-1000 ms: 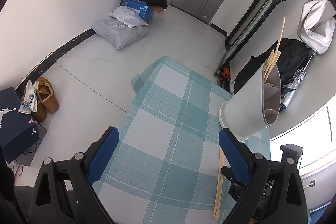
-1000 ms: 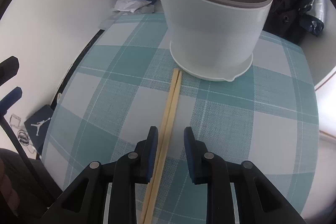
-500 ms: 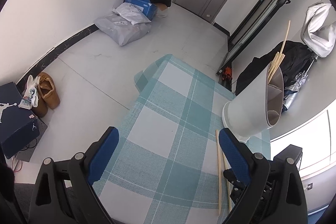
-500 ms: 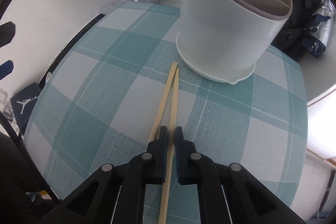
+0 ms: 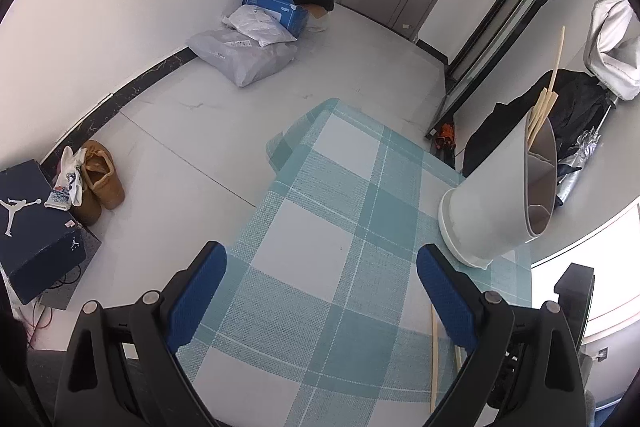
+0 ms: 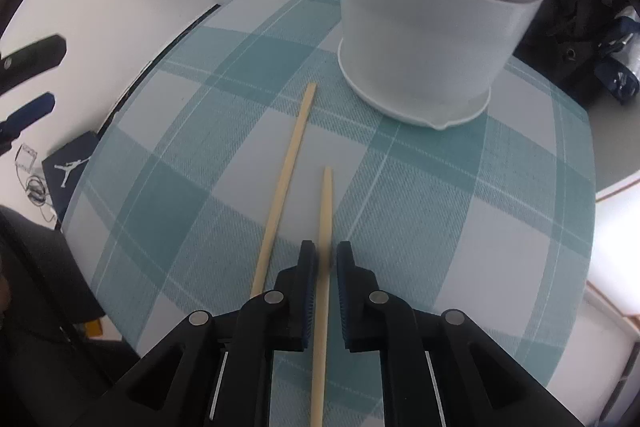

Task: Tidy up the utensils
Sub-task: 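Lift the chopstick with the right gripper while the left gripper grasps the last chopstick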

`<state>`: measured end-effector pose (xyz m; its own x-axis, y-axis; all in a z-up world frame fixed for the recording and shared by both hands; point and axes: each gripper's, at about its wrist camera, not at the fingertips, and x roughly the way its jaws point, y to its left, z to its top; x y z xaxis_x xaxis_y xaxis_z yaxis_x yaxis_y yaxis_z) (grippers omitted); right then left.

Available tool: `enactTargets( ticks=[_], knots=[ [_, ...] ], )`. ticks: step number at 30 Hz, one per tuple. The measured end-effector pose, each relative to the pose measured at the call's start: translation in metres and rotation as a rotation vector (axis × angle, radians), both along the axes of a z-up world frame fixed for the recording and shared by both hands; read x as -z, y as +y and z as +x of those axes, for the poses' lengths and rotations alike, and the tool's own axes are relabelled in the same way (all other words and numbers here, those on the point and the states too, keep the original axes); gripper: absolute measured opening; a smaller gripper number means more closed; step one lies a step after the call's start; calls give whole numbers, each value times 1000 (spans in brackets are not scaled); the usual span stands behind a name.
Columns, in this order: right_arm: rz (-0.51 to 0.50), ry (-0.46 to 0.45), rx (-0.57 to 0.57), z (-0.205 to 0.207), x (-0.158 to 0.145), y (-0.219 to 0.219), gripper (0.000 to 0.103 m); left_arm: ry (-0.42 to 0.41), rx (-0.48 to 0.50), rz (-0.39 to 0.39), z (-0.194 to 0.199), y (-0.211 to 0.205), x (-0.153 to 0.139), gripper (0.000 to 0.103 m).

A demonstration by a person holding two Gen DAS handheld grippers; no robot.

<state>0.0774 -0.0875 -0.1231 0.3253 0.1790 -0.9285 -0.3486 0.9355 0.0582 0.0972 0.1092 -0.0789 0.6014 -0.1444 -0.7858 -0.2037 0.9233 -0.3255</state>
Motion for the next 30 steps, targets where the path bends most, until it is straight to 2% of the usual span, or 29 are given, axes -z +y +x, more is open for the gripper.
enactTargets(
  ticks=[3,4,6,10,12,14,18,22,25,28,30],
  knots=[
    [16,-33,-8,10,0,6,10,23,10,38,5,-3,8,94],
    [32,-35,-5,14,1,6,4,41,20,48,7,-6,12,94],
    [97,-21,18,18,1,-2,4,69,58,49,13,-14,18,94],
    [238,-37,109,17,-7,-36,4,126,195,96,30,-46,27,94],
    [341,-41,172,17,-13,-59,4,151,246,104,37,-61,30,94],
    [460,-39,235,16,-18,-83,4,181,270,103,45,-74,33,94],
    [614,-44,331,18,-22,-124,4,232,300,136,60,-98,44,94],
    [684,-47,400,16,-21,-150,4,247,318,220,70,-116,49,94],
    [698,-60,412,17,-25,-165,4,254,309,261,72,-117,54,86],
    [696,-79,402,11,-29,-170,4,261,298,296,73,-118,59,69],
    [699,-89,394,14,-32,-167,4,234,295,306,74,-121,57,54]
  ],
)
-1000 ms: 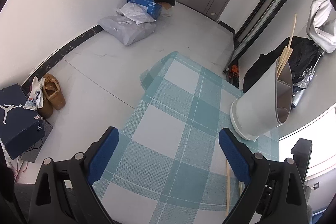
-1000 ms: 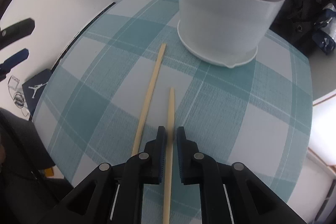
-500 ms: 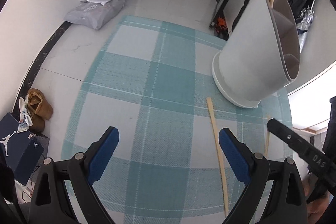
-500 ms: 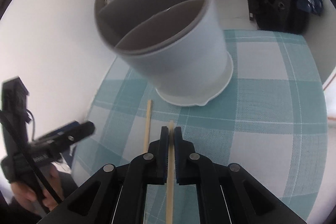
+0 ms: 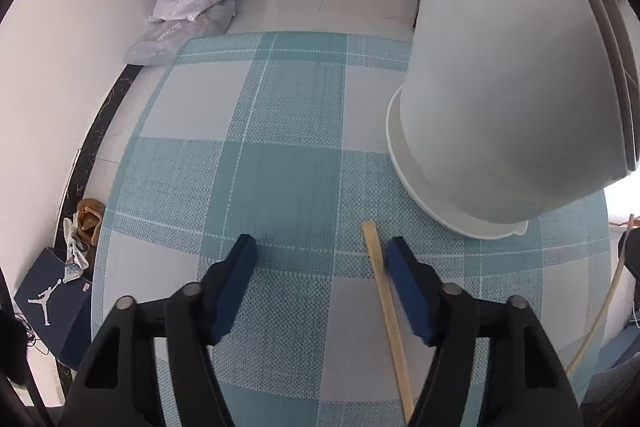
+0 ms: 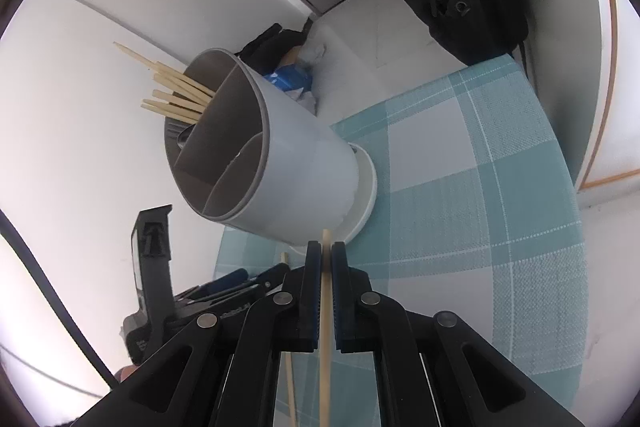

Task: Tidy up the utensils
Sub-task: 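Lift the chopstick with the right gripper while the left gripper grasps the last chopstick, then raise both held chopsticks upright above the white holder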

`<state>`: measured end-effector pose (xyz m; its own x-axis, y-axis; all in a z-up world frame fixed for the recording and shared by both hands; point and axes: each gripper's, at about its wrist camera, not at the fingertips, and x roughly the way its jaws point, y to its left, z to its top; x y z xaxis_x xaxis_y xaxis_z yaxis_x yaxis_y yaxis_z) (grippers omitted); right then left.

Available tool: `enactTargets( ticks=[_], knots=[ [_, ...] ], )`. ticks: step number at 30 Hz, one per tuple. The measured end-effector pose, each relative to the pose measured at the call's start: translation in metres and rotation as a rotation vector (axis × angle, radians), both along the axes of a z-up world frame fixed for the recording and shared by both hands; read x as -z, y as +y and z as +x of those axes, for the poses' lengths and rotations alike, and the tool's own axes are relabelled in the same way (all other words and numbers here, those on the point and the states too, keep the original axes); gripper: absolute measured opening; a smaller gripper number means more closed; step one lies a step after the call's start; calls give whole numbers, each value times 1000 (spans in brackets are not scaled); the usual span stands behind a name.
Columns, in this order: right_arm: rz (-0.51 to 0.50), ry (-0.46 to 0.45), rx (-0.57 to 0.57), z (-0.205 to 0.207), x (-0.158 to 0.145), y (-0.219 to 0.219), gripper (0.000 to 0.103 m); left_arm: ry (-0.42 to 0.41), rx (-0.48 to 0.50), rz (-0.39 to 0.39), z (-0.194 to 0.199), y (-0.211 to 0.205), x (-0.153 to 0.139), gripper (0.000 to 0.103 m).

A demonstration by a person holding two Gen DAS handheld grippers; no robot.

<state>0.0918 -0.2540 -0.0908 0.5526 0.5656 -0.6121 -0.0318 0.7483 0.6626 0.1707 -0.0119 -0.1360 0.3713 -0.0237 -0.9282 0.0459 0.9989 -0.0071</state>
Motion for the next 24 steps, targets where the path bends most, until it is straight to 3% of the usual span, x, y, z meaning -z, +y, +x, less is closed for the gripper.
enactTargets(
  ticks=[3,5,7,10,13,16,18,24],
  knots=[
    [-5,-19,0,-1,-6,2,4,-5,-2,-19,0,-3,-2,33],
    [-13,-29,4,3,-5,3,4,-3,-8,-34,2,-4,-3,11],
    [-29,-46,2,1,-9,5,4,15,-33,-74,6,-4,-3,4],
    [-74,-84,-5,-4,-18,11,4,23,-102,-127,7,4,-5,3],
    [-115,-130,-12,-10,-28,16,4,-27,-149,-170,-4,16,-18,3],
    [-150,-178,-8,-18,-39,21,4,-129,-182,-232,-23,26,-43,3],
    [-172,-209,-7,-24,-47,25,4,-232,-185,-323,-39,34,-65,3],
    [-275,-303,-19,-43,-65,44,4,-372,-189,-375,-70,43,-108,3]
  ],
)
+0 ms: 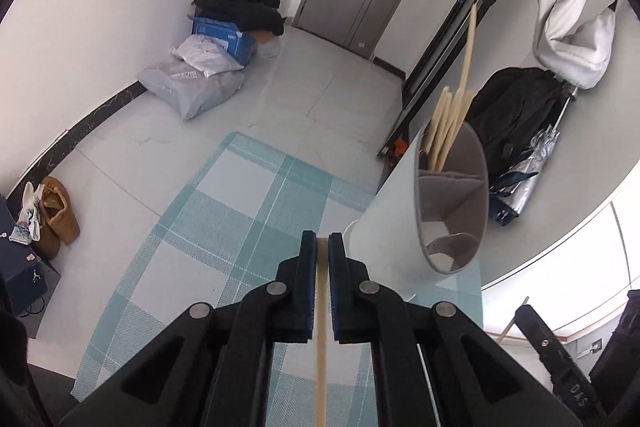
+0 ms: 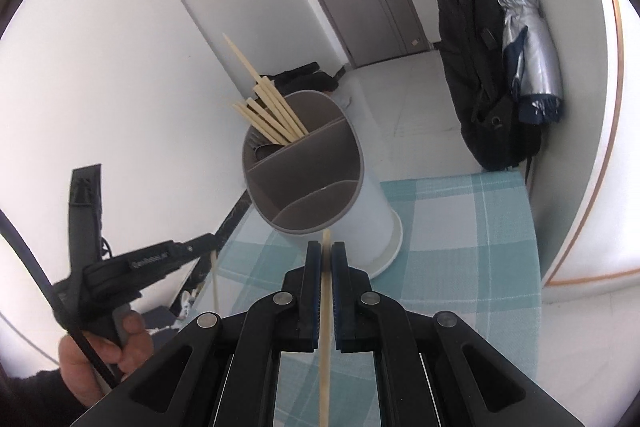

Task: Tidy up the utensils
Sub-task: 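Raise both held chopsticks upright above the white holder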

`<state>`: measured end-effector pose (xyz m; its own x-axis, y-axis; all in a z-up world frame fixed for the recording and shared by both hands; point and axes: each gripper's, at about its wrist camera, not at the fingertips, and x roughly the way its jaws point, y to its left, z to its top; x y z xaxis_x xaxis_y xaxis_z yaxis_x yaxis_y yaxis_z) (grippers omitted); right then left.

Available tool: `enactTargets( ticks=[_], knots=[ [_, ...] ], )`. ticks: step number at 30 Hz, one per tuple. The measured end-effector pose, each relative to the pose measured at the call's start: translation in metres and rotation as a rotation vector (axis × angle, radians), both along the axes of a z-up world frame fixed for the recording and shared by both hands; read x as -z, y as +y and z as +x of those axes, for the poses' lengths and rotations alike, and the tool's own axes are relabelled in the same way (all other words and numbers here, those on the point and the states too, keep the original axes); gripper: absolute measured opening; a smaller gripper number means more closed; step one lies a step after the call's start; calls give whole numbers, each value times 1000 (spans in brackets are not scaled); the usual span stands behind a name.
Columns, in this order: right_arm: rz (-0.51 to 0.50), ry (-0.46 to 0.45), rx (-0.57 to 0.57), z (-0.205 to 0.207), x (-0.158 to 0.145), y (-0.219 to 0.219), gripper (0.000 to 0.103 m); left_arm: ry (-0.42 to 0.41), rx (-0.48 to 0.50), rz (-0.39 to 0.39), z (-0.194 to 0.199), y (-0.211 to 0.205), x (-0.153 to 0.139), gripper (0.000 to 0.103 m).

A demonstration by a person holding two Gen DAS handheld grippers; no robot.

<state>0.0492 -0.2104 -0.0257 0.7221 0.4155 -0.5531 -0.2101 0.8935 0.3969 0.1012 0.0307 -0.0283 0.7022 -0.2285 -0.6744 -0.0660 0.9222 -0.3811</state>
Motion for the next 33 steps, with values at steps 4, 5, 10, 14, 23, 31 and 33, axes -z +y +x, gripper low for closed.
enactTargets(
  ticks=[4,5,10,14,23,31,33],
  knots=[
    [-19,-21,19,-8,-5,4,4,-112,22,43,-16,-7,-24,3],
    [-28,-25,20,-10,-6,6,4,-130,23,52,-14,-3,-28,3],
    [-47,-62,28,-19,-14,9,4,-216,27,66,-15,-2,-54,3],
    [-32,-78,44,-22,-21,5,4,-283,17,74,-15,-6,-77,3],
    [-21,-178,76,-19,-74,-16,4,-429,-33,62,14,-19,-127,3],
    [-78,-315,38,33,-149,-21,4,-591,-77,33,51,-27,-153,3],
    [-79,-337,30,53,-162,-19,4,-611,-80,53,61,-30,-153,3]
  ],
)
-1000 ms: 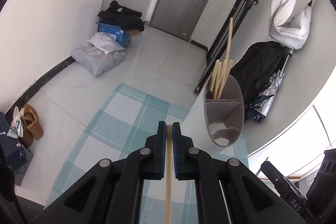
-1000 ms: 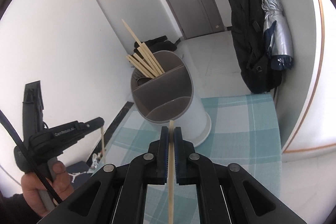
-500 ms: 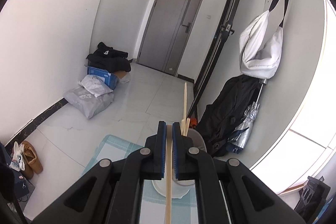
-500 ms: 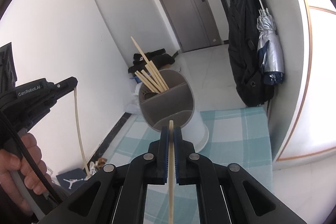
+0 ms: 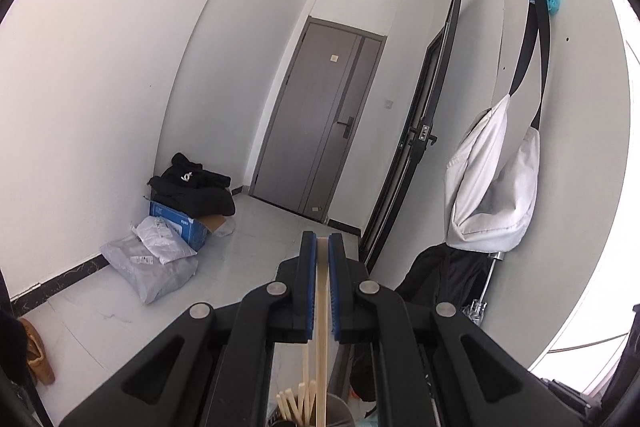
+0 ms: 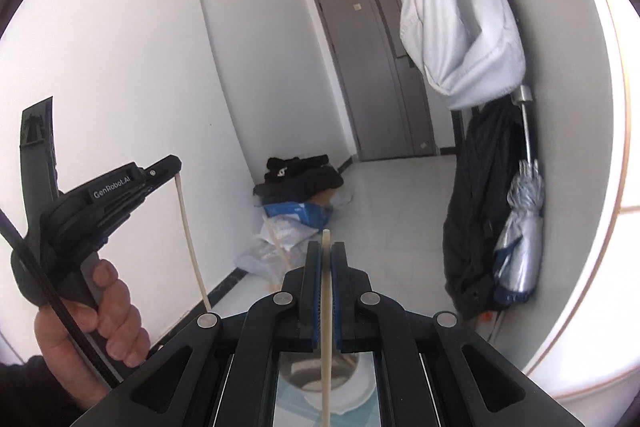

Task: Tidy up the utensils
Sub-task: 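Raise both held chopsticks upright above the white holder, then lower both chopsticks into the holder and open both grippers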

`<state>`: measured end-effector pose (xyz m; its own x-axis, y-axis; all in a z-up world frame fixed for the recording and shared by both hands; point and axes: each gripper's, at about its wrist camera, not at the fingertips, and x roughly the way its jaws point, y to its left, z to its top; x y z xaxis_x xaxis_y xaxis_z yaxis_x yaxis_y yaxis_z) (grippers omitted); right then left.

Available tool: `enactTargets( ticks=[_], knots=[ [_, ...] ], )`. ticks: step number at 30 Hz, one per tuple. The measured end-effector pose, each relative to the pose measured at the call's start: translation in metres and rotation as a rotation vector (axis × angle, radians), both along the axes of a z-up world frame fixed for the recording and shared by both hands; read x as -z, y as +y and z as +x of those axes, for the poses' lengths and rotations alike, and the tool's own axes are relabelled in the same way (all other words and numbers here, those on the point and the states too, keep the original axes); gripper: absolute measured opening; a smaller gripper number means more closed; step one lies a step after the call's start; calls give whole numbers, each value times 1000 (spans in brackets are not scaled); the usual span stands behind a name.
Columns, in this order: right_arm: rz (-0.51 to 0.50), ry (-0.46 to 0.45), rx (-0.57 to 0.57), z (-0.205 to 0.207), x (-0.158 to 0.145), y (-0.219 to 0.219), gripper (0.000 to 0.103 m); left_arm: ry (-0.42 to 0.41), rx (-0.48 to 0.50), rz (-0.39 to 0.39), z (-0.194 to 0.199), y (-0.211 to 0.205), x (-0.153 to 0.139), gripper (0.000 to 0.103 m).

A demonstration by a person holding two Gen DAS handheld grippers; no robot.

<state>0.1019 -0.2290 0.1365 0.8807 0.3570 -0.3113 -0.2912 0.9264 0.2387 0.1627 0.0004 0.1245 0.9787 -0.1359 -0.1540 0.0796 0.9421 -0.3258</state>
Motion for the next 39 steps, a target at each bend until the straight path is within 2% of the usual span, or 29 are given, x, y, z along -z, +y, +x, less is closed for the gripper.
enactTargets(
  ticks=[6,14,17,25,34,39],
  knots=[
    [4,-57,-13,50,-15,10,4,-35,-3,6,31,0,15,3],
    [45,-32,-11,110,5,20,4,-9,15,-2,57,-1,42,3],
    [51,-25,-21,121,16,22,4,-18,17,22,57,-5,49,3],
    [34,-14,-57,128,37,25,4,-66,37,125,49,-23,57,3],
    [22,-29,-132,118,49,23,4,-35,61,169,45,-18,68,3],
    [-53,-64,-182,102,57,31,4,-3,94,191,39,-20,73,4]
  ],
)
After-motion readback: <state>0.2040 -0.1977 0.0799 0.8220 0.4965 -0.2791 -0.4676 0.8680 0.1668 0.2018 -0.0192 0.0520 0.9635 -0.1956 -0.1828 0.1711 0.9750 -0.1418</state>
